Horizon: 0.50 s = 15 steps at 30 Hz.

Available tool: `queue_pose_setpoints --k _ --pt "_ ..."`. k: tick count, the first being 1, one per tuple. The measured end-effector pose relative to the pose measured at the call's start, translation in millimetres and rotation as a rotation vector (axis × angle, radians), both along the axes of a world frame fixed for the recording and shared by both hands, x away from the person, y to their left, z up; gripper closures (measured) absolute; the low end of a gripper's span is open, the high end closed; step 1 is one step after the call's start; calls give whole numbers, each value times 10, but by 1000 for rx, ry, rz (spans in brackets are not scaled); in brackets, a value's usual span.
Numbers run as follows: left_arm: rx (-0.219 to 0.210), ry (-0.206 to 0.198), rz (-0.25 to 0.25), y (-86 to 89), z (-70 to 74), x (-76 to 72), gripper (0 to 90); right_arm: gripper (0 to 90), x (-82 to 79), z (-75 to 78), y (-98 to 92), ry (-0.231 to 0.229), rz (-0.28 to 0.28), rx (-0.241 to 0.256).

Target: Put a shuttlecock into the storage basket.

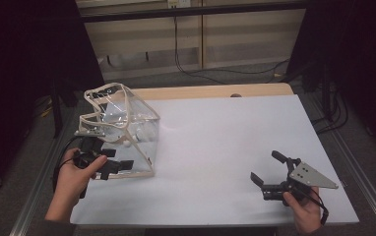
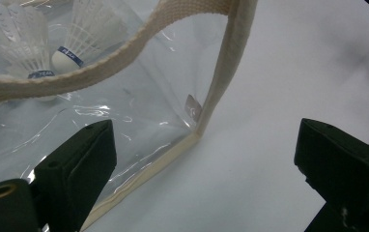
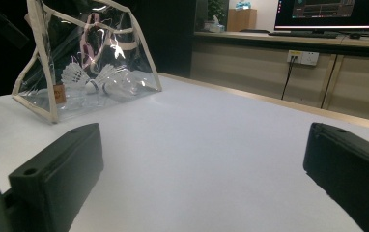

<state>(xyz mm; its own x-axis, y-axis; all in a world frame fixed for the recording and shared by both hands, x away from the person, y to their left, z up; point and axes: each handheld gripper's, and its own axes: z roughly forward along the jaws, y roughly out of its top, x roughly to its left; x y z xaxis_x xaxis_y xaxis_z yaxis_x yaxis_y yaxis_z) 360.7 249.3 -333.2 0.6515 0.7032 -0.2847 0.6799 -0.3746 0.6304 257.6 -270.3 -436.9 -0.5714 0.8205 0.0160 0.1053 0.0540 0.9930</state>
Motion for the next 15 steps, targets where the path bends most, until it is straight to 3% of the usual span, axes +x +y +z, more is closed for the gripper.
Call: queue_pose_setpoints --k 15 --pt "8 -4 -8 -32 -119 -23 80 5 2 -2 3 -3 1 -2"
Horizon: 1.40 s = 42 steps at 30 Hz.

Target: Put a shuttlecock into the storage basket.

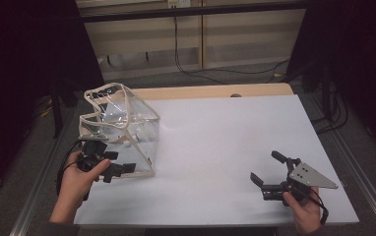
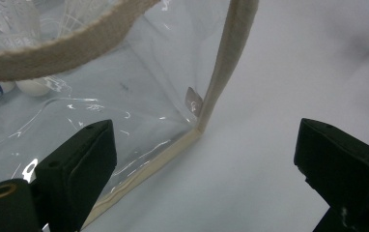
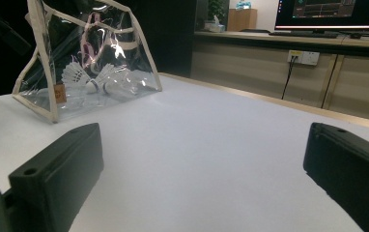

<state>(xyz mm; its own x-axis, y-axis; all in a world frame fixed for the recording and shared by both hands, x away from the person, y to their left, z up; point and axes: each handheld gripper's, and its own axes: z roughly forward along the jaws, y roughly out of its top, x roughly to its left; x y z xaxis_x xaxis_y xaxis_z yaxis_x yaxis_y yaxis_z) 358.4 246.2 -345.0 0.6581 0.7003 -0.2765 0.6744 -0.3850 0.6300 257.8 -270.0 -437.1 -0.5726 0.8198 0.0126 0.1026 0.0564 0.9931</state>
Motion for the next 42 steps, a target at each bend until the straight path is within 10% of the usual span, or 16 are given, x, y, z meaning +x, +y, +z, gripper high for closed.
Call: queue_pose_setpoints --k 42 --pt "-6 13 -13 -45 -376 -54 80 5 0 -2 -3 1 0 -2"
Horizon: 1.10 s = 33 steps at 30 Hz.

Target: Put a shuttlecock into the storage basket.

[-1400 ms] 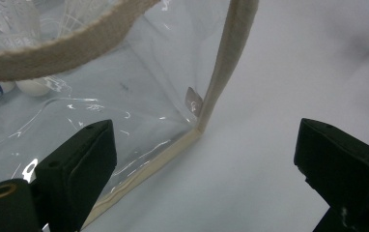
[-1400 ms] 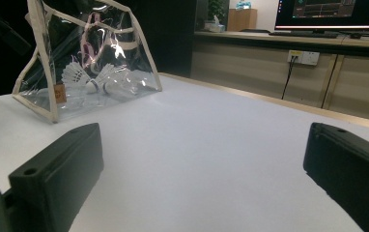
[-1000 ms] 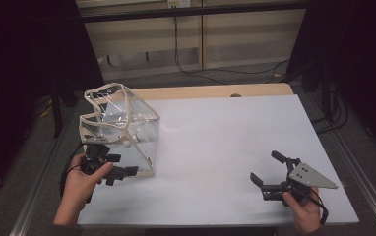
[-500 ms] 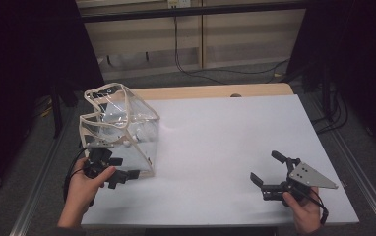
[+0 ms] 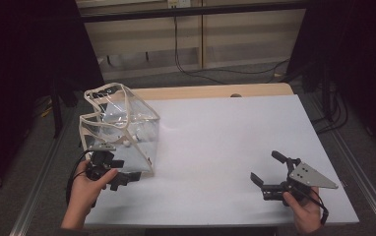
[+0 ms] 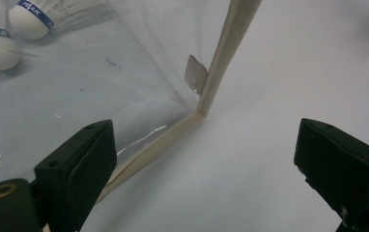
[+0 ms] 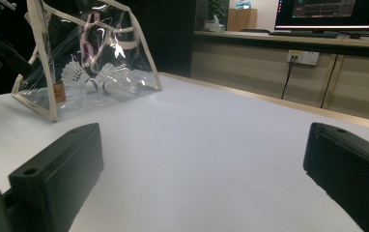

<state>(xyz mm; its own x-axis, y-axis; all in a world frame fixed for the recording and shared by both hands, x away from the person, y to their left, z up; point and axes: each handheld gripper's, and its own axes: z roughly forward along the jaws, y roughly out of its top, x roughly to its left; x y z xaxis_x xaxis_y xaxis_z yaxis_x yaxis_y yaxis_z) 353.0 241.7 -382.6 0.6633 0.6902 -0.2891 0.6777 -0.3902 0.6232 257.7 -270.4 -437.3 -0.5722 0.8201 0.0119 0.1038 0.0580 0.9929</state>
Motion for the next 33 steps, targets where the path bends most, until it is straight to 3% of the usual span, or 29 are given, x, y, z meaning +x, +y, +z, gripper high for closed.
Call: queue_pose_setpoints --k 16,33 --pt "3 -16 -2 10 -62 -23 80 5 5 -5 2 -4 2 -4" --pt "-31 -26 18 84 -160 -37 79 5 6 -5 -3 -4 -6 -15"
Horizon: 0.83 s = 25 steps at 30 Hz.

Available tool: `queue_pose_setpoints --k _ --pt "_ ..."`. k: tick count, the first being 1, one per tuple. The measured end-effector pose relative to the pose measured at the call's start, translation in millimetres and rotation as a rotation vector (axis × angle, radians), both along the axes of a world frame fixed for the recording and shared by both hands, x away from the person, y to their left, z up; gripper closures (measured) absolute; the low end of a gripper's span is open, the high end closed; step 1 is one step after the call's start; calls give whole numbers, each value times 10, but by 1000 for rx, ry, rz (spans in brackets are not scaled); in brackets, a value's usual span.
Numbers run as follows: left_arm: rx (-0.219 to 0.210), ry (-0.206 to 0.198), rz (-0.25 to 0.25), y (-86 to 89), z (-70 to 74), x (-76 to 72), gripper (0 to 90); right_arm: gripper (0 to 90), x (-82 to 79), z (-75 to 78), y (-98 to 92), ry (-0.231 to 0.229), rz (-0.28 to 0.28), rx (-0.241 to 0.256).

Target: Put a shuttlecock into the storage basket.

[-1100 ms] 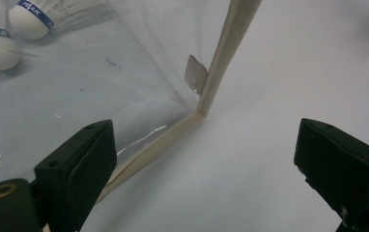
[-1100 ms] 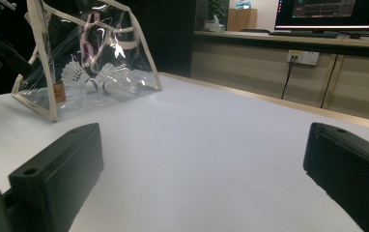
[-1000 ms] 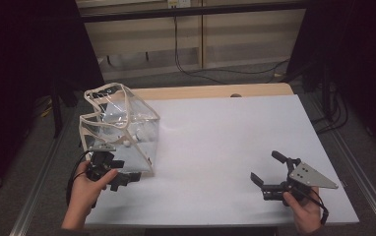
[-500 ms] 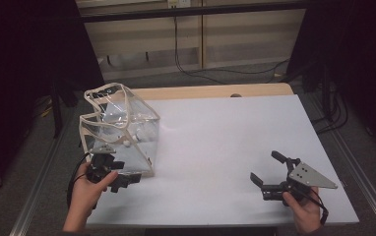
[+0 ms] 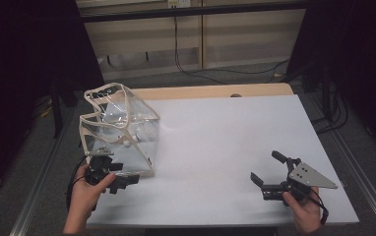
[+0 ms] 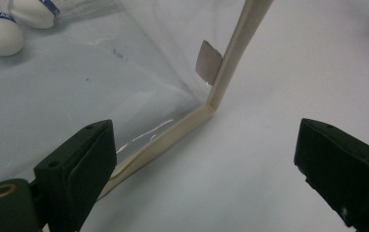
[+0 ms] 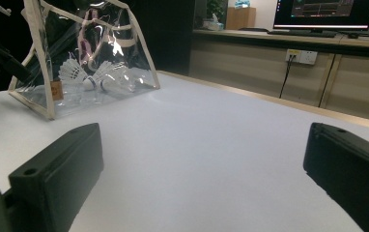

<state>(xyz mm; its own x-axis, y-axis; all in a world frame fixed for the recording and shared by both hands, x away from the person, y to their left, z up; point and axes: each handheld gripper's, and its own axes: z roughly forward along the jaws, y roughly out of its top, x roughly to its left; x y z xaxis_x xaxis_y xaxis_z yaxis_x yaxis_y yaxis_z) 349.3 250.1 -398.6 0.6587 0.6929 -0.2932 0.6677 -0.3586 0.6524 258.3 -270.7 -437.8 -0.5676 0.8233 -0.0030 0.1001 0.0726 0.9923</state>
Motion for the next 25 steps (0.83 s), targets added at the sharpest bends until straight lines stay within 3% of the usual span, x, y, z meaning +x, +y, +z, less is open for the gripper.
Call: queue_pose_setpoints --k 25 --pt "-38 -28 -2 -3 -61 -57 77 5 -8 -4 4 5 4 -4"
